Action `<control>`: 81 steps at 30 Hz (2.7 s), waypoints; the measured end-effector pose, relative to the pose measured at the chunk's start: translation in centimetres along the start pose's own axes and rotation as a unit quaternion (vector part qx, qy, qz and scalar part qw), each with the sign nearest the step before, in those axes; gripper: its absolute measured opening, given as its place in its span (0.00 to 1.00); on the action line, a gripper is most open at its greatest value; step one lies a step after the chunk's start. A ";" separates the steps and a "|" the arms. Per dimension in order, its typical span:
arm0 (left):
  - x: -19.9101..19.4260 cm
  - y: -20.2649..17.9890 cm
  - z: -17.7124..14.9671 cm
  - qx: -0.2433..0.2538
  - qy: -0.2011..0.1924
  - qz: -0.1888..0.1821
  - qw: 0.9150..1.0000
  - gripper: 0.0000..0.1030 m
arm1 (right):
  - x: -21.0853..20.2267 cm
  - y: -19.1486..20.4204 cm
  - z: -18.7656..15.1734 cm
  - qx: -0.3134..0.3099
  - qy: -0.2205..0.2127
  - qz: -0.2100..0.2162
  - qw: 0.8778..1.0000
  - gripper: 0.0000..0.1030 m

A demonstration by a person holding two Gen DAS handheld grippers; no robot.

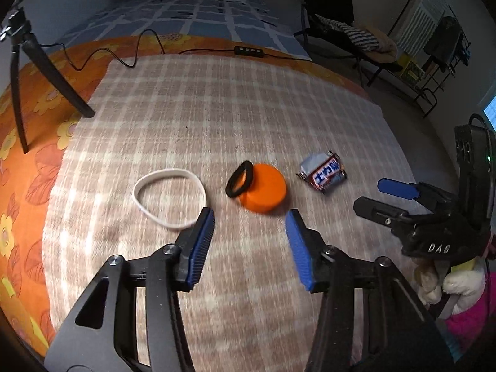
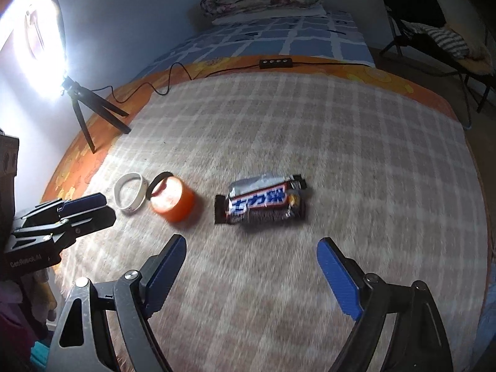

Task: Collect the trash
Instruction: 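Grasp the candy bar wrapper with the right tool, then carry the candy bar with the right tool over the blue basket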

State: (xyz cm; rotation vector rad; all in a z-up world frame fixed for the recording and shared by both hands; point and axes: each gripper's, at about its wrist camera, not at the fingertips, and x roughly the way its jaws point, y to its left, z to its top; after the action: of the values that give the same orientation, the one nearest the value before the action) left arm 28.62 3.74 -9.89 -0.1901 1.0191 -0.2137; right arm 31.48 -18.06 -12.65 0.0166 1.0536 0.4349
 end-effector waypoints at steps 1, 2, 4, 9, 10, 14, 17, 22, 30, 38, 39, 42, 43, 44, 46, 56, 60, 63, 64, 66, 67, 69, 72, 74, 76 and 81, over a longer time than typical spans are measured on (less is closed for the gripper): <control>0.3 0.1 0.3 -0.001 0.000 -0.002 1.000 0.47 | 0.4 0.1 0.2 -0.002 0.002 0.000 1.000 0.86; 0.6 0.1 0.5 -0.001 0.000 -0.002 1.000 0.47 | 0.7 0.1 0.4 -0.006 0.002 0.002 1.000 0.86; 1.3 0.1 1.1 -0.001 0.002 -0.003 1.000 0.47 | 1.5 0.3 0.7 -0.012 0.006 -0.001 1.000 0.86; 3.1 0.0 2.3 -0.006 0.012 -0.011 1.000 0.42 | 2.7 0.3 1.2 -0.021 0.008 -0.011 1.000 0.86; 3.3 0.0 2.4 -0.005 0.013 -0.011 1.000 0.42 | 2.9 0.2 1.3 -0.022 0.009 -0.012 1.000 0.86; 4.5 0.0 3.0 -0.007 0.016 -0.011 1.000 0.42 | 3.5 0.0 1.7 -0.024 0.012 -0.017 0.999 0.86; 5.3 0.3 3.2 -0.014 0.024 -0.015 0.999 0.34 | 4.1 -0.1 1.9 -0.025 0.015 -0.019 0.999 0.86; 6.5 0.9 3.6 -0.019 0.032 -0.015 0.999 0.27 | 5.4 0.1 2.1 -0.035 0.024 -0.034 0.998 0.85; 6.8 1.8 3.8 -0.026 0.024 -0.025 0.999 0.12 | 5.5 -0.3 2.0 -0.038 0.025 -0.042 0.998 0.64; 6.3 1.9 3.8 -0.024 0.017 -0.018 0.999 0.06 | 4.8 -1.7 2.5 -0.021 0.018 -0.019 0.999 0.23; 6.2 2.0 3.8 -0.024 0.016 -0.017 0.999 0.06 | 4.8 -1.6 2.4 -0.024 0.017 -0.019 0.999 0.19; 5.9 2.3 3.6 -0.027 0.013 -0.016 0.999 0.05 | 4.6 -1.2 2.2 -0.034 0.015 -0.018 0.999 0.11; 5.6 2.5 3.5 -0.028 0.012 -0.016 0.999 0.05 | 4.5 -1.2 2.0 -0.035 0.012 -0.015 0.999 0.10; 5.4 2.6 3.4 -0.029 0.010 -0.016 0.999 0.05 | 4.4 -1.1 2.0 -0.035 0.011 -0.013 0.999 0.09; 5.0 2.9 3.3 -0.031 0.007 -0.015 0.999 0.05 | 4.4 -1.1 1.8 -0.035 0.011 -0.006 0.999 0.08; 2.9 3.6 3.1 -0.040 -0.008 -0.023 0.999 0.05 | 4.2 -1.0 3.9 -0.052 -0.025 -0.005 0.998 0.79; 1.6 3.7 3.0 -0.033 -0.015 -0.022 0.999 0.05 | 6.3 0.4 6.2 -0.122 -0.005 -0.056 0.991 0.84; 0.8 4.0 2.8 -0.033 -0.018 -0.022 0.999 0.05 | 7.5 1.0 7.4 -0.146 -0.002 -0.079 0.986 0.73; 0.5 4.1 2.7 -0.033 -0.019 -0.022 0.999 0.05 | 7.9 1.0 7.7 -0.144 0.003 -0.079 0.986 0.69; 0.1 4.2 2.7 -0.034 -0.021 -0.023 0.999 0.05 | 8.7 1.0 8.2 -0.142 0.015 -0.080 0.986 0.55; 0.0 4.2 2.7 -0.034 -0.021 -0.023 0.999 0.05 | 9.1 1.0 8.3 -0.142 0.019 -0.083 0.986 0.53; -0.4 4.1 2.7 -0.031 -0.022 -0.023 0.999 0.05 | 9.2 0.7 8.5 -0.131 0.016 -0.071 0.989 0.37; -0.8 3.9 2.6 -0.028 -0.024 -0.023 0.999 0.05 | 8.8 0.2 8.6 -0.106 0.015 -0.065 0.992 0.18; -1.1 3.7 2.4 -0.027 -0.025 -0.026 0.999 0.05 | 8.5 -0.1 8.6 -0.095 0.012 -0.059 0.994 0.14; -1.5 3.5 2.2 -0.026 -0.026 -0.030 0.999 0.05 | 7.5 -0.6 8.4 -0.071 0.006 -0.045 0.996 0.11; -3.2 2.4 1.3 -0.019 -0.033 -0.038 0.999 0.05 | 4.3 -0.9 7.2 -0.042 -0.009 -0.021 0.999 0.10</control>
State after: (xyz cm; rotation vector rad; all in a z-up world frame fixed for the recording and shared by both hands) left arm 28.28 7.01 -7.24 -0.2692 0.9522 -0.2558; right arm 39.64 -15.93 -12.87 -0.0768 1.0156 0.4398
